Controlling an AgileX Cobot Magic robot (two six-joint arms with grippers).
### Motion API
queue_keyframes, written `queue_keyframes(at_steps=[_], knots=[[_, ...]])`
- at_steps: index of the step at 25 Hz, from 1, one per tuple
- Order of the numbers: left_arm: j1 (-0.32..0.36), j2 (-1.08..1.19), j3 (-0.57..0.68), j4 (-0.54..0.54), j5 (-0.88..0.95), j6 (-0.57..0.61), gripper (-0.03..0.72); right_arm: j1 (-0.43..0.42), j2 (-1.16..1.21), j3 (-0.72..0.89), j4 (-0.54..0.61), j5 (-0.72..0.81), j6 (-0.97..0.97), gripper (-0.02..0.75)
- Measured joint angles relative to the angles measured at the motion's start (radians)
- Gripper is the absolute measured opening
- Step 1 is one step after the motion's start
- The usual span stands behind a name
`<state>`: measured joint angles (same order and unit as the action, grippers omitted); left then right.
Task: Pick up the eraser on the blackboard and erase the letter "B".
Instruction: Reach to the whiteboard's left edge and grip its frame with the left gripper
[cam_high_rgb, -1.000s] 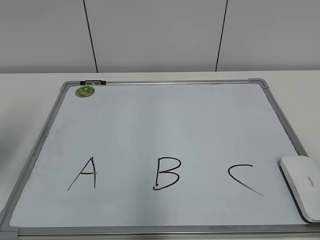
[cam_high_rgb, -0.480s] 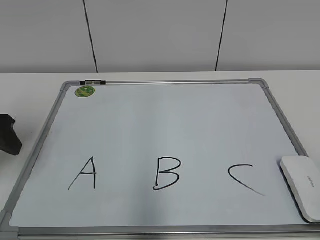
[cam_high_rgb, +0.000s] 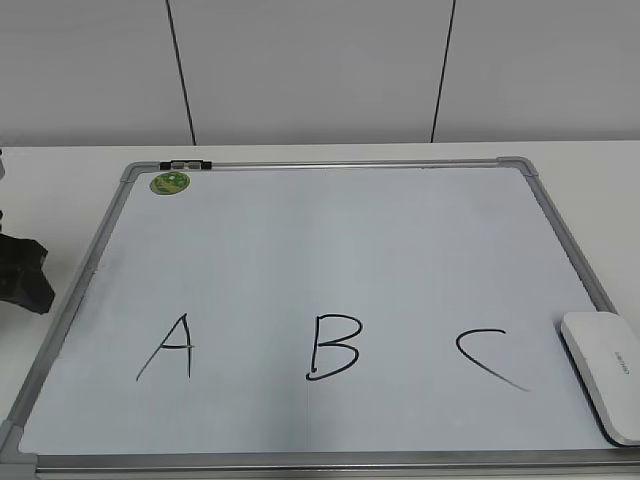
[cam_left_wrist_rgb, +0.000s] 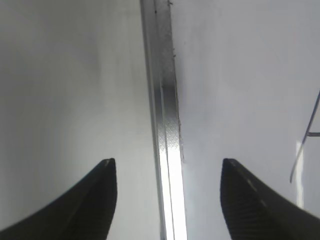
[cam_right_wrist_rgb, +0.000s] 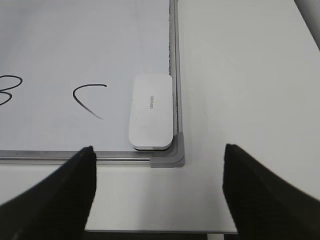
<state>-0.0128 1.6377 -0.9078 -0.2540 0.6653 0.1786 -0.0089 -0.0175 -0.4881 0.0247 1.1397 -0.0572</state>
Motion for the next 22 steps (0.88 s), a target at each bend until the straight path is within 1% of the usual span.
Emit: queue_keyframes(at_steps=[3, 7, 10, 15, 22], knots=[[0.000, 0.002, -0.016, 0.000, -0.017, 0.012, 0.468, 0.000, 0.000, 0.000, 0.000, 0.000, 0.000, 0.587], [0.000, 0.004, -0.049, 0.000, -0.022, 0.021, 0.419, 0.000, 0.000, 0.000, 0.000, 0.000, 0.000, 0.587], [0.000, 0.024, -0.087, 0.004, -0.015, 0.026, 0.405, 0.000, 0.000, 0.000, 0.000, 0.000, 0.000, 0.587], [0.000, 0.117, -0.176, 0.007, 0.040, 0.027, 0.401, 0.000, 0.000, 0.000, 0.000, 0.000, 0.000, 0.587], [0.000, 0.258, -0.337, 0.022, 0.128, 0.029, 0.401, 0.000, 0.000, 0.000, 0.000, 0.000, 0.000, 0.587]])
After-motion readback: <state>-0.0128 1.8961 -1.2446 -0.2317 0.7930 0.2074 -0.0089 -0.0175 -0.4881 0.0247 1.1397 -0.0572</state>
